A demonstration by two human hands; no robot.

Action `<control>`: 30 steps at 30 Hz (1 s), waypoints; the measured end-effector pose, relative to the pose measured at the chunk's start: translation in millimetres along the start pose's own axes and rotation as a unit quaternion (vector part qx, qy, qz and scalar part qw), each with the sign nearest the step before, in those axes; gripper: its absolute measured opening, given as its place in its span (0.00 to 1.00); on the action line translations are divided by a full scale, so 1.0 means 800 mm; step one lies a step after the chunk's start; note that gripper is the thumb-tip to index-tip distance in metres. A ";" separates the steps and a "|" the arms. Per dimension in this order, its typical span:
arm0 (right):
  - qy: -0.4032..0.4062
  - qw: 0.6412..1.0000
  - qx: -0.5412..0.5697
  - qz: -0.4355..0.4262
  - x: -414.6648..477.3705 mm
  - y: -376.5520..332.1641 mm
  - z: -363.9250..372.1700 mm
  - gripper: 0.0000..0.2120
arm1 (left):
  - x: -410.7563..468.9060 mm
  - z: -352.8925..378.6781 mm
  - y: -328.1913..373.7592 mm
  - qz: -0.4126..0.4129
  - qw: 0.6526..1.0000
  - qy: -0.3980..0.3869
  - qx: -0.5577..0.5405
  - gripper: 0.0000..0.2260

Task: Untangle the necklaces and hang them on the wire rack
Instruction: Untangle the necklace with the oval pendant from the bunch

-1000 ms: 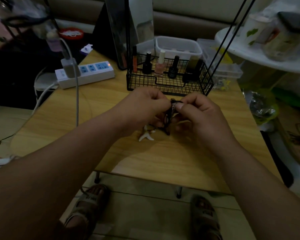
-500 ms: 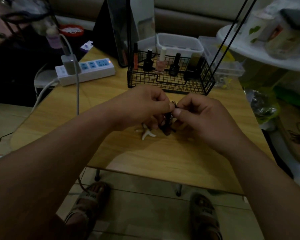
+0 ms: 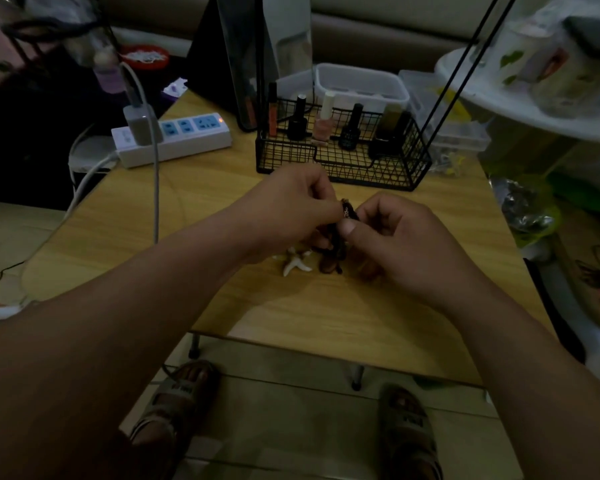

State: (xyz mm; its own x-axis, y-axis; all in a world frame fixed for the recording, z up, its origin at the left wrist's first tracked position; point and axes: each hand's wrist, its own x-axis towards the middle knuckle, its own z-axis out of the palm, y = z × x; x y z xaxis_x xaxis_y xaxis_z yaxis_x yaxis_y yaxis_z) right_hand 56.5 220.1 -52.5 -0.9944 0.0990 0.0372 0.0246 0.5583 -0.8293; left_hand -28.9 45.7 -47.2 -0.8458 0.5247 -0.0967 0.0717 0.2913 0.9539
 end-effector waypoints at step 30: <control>0.043 0.994 0.101 0.031 0.008 -0.006 -0.006 0.02 | -0.002 -0.002 0.003 -0.055 0.998 -0.038 -0.010 0.04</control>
State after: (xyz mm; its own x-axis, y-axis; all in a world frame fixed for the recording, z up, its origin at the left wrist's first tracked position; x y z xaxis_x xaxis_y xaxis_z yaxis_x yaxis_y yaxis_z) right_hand 50.9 222.0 -45.3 -0.9788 0.2033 0.0241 0.0548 0.3739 -0.9259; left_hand -28.2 43.8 -44.6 -0.8054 0.5500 -0.2210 -0.0304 0.3341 0.9421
